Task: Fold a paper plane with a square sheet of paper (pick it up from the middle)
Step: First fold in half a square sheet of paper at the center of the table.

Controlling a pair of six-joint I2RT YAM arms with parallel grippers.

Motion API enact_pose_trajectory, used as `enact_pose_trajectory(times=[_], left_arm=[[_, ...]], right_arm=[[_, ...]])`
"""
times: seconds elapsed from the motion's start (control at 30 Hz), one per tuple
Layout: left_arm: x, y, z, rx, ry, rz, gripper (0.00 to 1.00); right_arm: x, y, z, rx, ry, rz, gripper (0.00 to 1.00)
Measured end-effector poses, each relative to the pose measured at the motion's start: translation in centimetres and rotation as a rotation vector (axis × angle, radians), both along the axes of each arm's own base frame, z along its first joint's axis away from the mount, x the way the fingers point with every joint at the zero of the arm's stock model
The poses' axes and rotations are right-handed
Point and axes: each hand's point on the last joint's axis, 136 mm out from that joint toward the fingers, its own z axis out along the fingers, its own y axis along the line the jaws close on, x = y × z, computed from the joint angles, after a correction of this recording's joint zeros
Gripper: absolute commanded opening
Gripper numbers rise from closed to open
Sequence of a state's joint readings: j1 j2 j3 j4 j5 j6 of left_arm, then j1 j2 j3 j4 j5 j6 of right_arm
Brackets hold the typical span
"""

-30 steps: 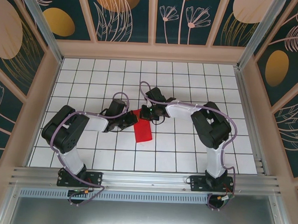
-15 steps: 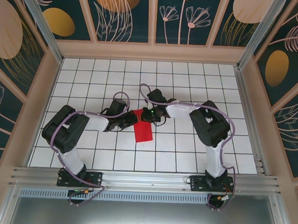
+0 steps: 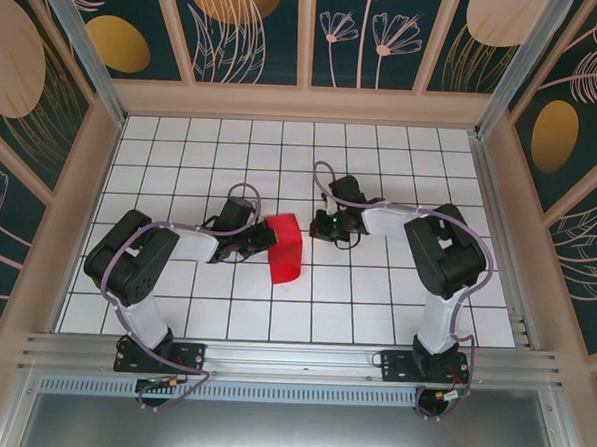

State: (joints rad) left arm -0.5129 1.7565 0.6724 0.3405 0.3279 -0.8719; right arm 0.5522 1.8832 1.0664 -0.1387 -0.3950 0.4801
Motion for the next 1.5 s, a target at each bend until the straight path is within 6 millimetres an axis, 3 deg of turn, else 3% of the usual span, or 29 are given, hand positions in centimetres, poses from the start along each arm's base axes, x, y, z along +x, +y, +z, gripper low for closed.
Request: enact_pose_trajectory(times=[0.1, 0.23, 0.4, 0.67, 1.03, 1.23, 1.33, 1.5], left_arm=[[0.0, 0.0, 0.0, 0.002, -0.002, -0.003, 0.00], [0.0, 0.0, 0.0, 0.002, -0.003, -0.003, 0.00], [0.0, 0.0, 0.0, 0.002, -0.003, -0.003, 0.00], [-0.1, 0.0, 0.0, 0.003, -0.006, -0.006, 0.00], [-0.1, 0.0, 0.0, 0.003, -0.031, -0.020, 0.00], [-0.1, 0.0, 0.0, 0.004, -0.033, -0.023, 0.00], [-0.1, 0.0, 0.0, 0.004, -0.033, -0.023, 0.00], [-0.1, 0.0, 0.0, 0.005, -0.033, -0.023, 0.00]], right_arm=[[-0.4, 1.0, 1.0, 0.015, -0.023, 0.024, 0.00], [-1.0, 3.9, 1.8, 0.052, -0.038, 0.076, 0.00], [-0.3, 6.3, 1.2, 0.090, -0.036, 0.110, 0.00], [1.0, 4.6, -0.7, 0.075, -0.005, 0.064, 0.00], [4.1, 1.1, 0.2, -0.028, -0.094, -0.062, 0.00], [2.3, 5.1, 2.6, -0.004, -0.165, 0.016, 0.00], [1.8, 6.1, 2.6, 0.010, -0.157, 0.039, 0.00], [3.0, 6.8, 1.3, 0.008, -0.139, 0.039, 0.00]])
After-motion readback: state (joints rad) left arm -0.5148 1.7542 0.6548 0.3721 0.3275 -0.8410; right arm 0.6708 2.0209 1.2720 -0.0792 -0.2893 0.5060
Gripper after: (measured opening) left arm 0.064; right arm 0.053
